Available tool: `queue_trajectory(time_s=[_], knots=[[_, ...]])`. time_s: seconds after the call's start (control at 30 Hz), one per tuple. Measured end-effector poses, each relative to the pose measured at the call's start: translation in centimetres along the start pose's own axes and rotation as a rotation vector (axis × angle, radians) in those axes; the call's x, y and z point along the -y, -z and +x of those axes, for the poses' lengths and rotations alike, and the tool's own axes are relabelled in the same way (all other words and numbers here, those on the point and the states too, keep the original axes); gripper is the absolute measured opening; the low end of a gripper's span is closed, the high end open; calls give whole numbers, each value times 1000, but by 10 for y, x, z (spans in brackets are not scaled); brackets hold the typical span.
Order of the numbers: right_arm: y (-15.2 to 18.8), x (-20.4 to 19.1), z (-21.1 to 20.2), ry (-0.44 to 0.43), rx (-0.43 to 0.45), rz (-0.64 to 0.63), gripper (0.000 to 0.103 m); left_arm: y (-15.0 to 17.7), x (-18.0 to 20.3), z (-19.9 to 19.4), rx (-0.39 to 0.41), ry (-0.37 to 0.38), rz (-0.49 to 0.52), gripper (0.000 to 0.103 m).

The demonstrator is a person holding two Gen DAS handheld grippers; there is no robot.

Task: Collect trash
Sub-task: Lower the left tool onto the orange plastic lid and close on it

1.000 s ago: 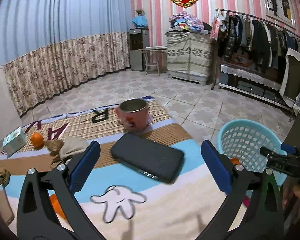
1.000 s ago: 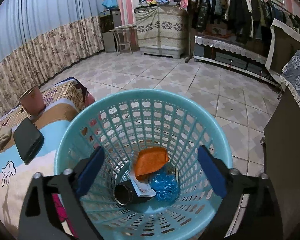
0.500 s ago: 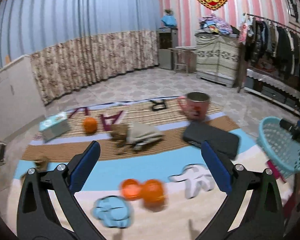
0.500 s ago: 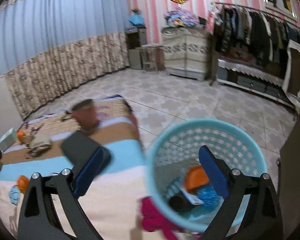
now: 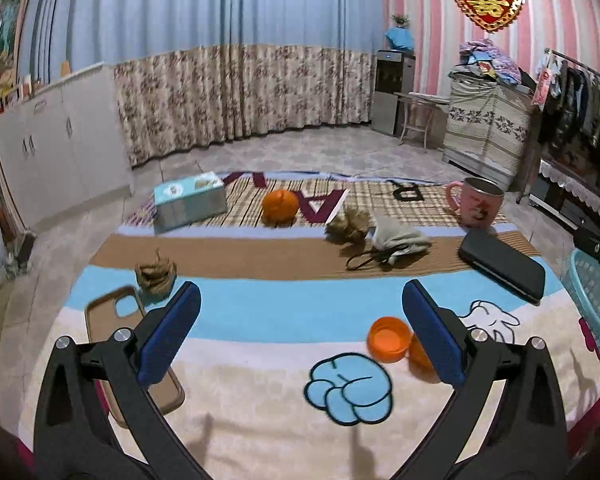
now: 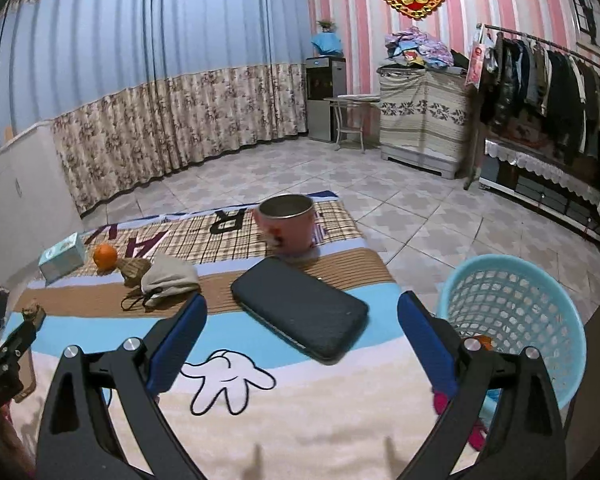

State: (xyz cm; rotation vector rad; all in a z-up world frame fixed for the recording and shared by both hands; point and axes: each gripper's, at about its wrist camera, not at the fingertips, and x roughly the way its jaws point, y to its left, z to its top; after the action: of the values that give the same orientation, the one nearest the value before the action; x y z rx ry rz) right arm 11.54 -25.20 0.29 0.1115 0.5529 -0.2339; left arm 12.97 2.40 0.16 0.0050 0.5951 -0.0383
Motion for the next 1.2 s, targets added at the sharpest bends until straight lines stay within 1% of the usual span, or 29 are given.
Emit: queue_trajectory(time_s=[0.1,0.2,0.33,0.4,0.57,0.67,0.8,0.97,1.1,1.13,1.2], knots=[[8,-3,5,20,0,-18,94,3,-6,5,-3,-26,-8,98],[18,0,13,14,-20,-12,94,4,-9,10,-14,-19,-28,98],[23,0,20,32,-32,-31,94,11,-7,21,-49,-12,-27,98],[25,1,23,38,-48,-40,94,15,-6,32,-92,-2,-23,98],[28,5,26,26,-77,-26,94,22,2,53,-168,-7,-25,97],[29,6,28,18,-88,-24,94,25,11,64,-209,21,-10,97],[31,4,30,15,-101,-39,94,28,22,76,-259,31,16,97],[32,4,31,14,-108,-39,94,30,28,84,-295,65,26,87],[34,3,34,6,-124,-37,94,34,37,90,-325,90,64,71],[35,2,35,7,-125,-39,94,34,39,91,-329,88,76,69],[35,1,34,7,-126,-45,94,35,42,90,-322,82,94,67]])
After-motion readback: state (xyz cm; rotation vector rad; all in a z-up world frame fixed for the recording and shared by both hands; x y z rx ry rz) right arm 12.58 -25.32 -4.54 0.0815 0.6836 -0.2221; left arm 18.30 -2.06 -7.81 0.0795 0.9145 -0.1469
